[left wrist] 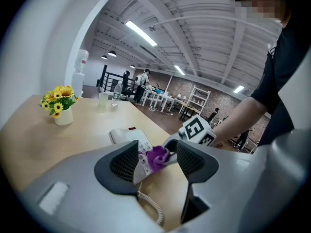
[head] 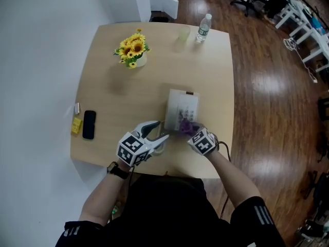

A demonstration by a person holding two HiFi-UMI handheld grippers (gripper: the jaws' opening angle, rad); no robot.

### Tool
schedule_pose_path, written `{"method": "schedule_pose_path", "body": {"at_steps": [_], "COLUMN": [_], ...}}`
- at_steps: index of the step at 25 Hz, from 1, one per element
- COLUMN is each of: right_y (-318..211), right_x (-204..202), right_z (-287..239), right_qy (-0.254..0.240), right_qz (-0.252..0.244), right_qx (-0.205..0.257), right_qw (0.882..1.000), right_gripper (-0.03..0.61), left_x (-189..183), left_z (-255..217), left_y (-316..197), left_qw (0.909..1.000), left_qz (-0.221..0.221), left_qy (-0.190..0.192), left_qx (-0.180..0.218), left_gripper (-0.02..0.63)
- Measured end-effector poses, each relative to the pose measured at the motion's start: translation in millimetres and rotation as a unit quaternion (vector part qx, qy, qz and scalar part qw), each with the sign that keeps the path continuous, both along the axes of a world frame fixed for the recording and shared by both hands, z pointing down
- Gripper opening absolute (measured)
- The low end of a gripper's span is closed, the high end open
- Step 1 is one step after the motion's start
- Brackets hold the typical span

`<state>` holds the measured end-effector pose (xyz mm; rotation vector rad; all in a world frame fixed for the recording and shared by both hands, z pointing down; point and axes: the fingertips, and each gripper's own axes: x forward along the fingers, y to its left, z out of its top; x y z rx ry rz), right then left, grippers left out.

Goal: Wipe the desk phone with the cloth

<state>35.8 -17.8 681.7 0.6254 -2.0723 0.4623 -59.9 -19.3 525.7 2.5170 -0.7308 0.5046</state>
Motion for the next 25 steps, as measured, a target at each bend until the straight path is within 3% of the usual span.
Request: {"method": "schedule_pose_path", "body": {"at_steps": [5, 11, 13, 18, 25], "right_y": [-103, -179, -180, -150, -60], "right_x": [-4, -11, -13, -13, -25], "right_z": [-47, -52, -41, -22, 1], "right_qy": [-0.015, 0.035, 0.047, 0.022, 0.037], "right_qz": [0.034, 0.019, 0.009, 0.029, -0.05], "right_qx": [0.056, 0.078, 0.069, 0.043, 0.044], "right_qw": [0.998, 0.996, 0.996, 0.998, 0.997], "right_gripper": [0.137, 0.137, 0.137, 0.137, 0.137], "left_x": [-8, -16, -19, -27, -19], "left_z": [1, 4, 5, 8, 7], "left_y": [2, 5, 6, 7, 4], "left_qw": [0.9999, 0.9994, 0.9992, 0.9987, 0.9993], "left_qz": [-0.015, -0.032, -0.038, -0.046, -0.033], "left_qy": [-0.004, -0.01, -0.01, -0.013, -0.012], "left_qx": [-0.002, -0.008, -0.01, -0.014, -0.009], "left_gripper": [0.244, 0.244, 0.244, 0.244, 0.244]}}
